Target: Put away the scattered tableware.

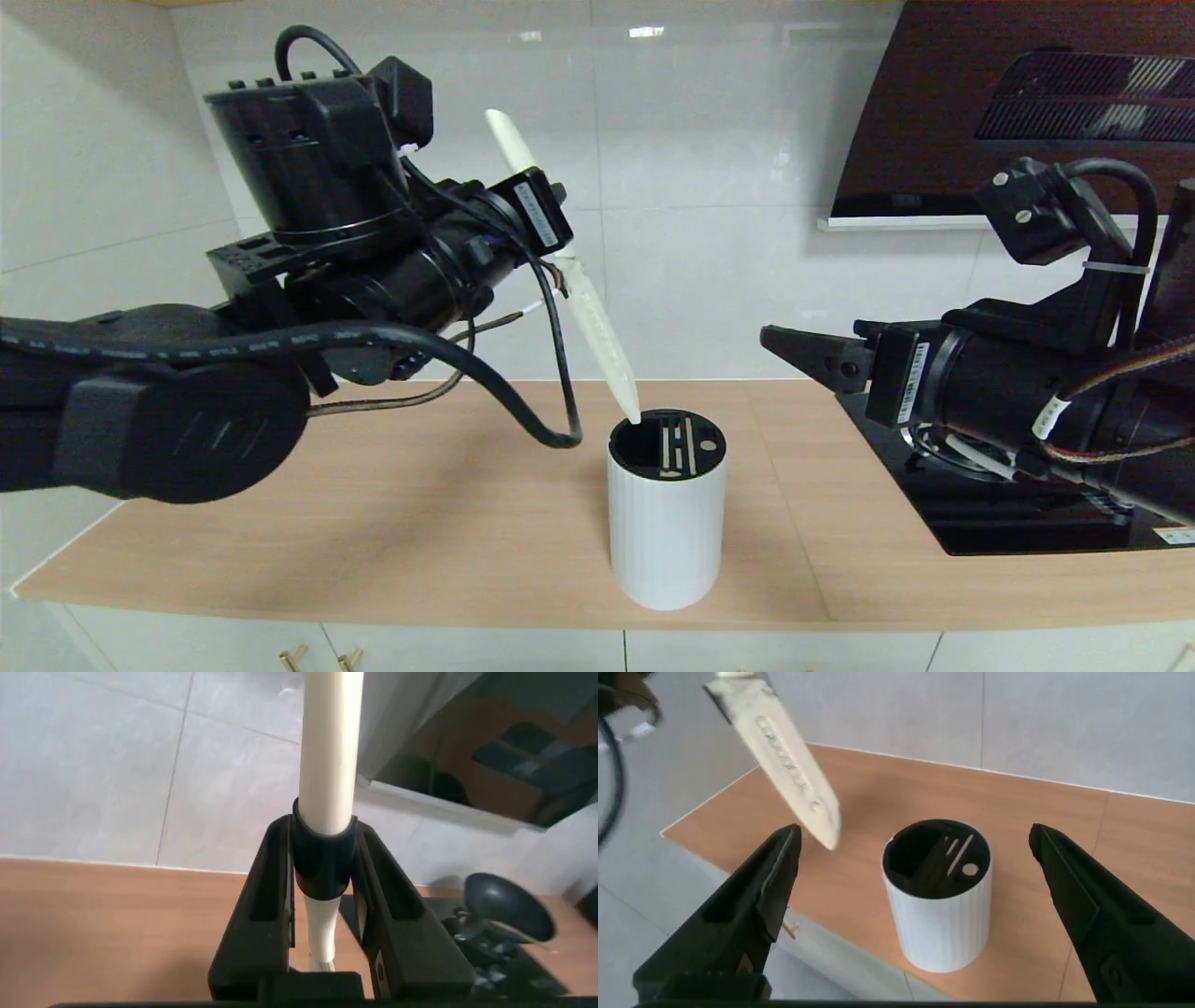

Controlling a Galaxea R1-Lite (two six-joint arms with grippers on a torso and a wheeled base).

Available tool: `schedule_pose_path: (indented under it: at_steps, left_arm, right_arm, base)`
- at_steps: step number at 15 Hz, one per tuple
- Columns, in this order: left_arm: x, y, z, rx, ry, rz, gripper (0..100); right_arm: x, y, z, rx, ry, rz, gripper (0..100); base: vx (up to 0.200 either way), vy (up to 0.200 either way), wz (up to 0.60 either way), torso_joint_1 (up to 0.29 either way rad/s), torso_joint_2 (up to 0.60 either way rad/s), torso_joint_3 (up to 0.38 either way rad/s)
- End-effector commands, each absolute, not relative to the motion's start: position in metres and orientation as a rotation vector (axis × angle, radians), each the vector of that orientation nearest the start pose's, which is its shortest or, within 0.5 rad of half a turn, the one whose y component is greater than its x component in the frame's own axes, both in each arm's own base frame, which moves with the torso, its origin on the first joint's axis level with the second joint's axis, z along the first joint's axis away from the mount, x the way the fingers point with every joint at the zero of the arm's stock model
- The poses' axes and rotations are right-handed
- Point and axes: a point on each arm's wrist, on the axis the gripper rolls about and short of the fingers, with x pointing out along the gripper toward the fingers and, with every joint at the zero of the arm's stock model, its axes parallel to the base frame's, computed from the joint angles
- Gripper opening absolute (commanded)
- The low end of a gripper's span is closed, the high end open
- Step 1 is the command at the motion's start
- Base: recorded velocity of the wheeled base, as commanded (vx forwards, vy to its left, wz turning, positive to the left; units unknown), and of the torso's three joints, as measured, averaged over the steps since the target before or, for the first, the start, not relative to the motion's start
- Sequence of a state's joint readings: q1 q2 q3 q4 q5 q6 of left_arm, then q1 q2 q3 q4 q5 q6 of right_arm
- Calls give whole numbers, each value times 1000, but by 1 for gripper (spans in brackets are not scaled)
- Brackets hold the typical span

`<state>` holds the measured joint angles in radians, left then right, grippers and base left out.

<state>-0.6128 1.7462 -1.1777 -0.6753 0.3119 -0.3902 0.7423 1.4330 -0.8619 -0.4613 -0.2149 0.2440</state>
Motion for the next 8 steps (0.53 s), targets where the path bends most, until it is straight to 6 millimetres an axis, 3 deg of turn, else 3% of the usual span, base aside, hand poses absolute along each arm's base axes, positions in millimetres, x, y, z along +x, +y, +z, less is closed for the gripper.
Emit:
schedule_pose_path:
  at_steps: [1,5,8]
  left_arm:
    - [284,-211,258,-403,-18,-302,0]
    - [303,-238,213,-233,-178,-187,0]
    - [303,-245,199,-177,-229,-189,0]
  right_arm:
    - [189,164,253,184,169,502,100]
    - [190,164,252,182,171,500,100]
    - [193,167,248,174,184,497,100]
  base:
    - [0,0,0,0,0,0]
    - [0,0,0,0,0,0]
    - [0,0,0,0,0,0]
